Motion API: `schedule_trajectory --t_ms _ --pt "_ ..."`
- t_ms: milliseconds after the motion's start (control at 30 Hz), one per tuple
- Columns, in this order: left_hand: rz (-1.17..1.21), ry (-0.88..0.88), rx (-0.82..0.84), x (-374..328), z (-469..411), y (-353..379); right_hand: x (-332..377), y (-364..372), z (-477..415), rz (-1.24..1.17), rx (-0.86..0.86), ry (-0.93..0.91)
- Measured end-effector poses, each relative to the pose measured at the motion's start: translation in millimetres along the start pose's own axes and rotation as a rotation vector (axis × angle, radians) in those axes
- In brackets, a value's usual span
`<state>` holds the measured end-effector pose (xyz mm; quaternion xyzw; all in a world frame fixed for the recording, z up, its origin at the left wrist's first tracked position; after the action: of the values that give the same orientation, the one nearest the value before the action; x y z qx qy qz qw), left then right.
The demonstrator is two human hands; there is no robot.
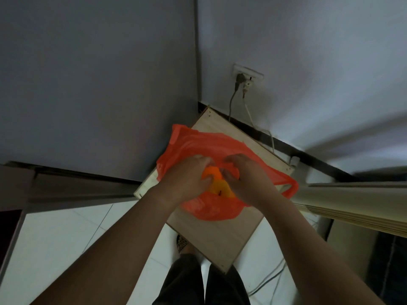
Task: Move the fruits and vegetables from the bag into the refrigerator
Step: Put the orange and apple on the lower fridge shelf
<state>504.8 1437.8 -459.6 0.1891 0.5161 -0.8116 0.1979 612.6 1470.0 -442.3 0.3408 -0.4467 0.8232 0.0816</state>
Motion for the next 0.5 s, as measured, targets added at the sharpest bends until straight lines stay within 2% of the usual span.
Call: schedule_trajectory --t_ms 267,500 --pt "0.059 -0.092 0.163 27 43 42 -21 34 30 -0.032 0.101 0.019" --pt "0.104 -0.039 0.135 18 56 46 -26 34 42 -0.045 0.084 0.017"
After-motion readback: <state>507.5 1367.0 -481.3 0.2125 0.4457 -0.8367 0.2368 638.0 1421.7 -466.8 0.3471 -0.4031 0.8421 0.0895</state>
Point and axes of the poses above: each hand's wrist, its own z-axis away from the middle knuckle, its own y-axis out of the palm, x = y × z, the point moved 9 cm from there along -z, towards the middle knuckle, and after that the axes turned 6 degrees about -z, right-handed, at the moved point
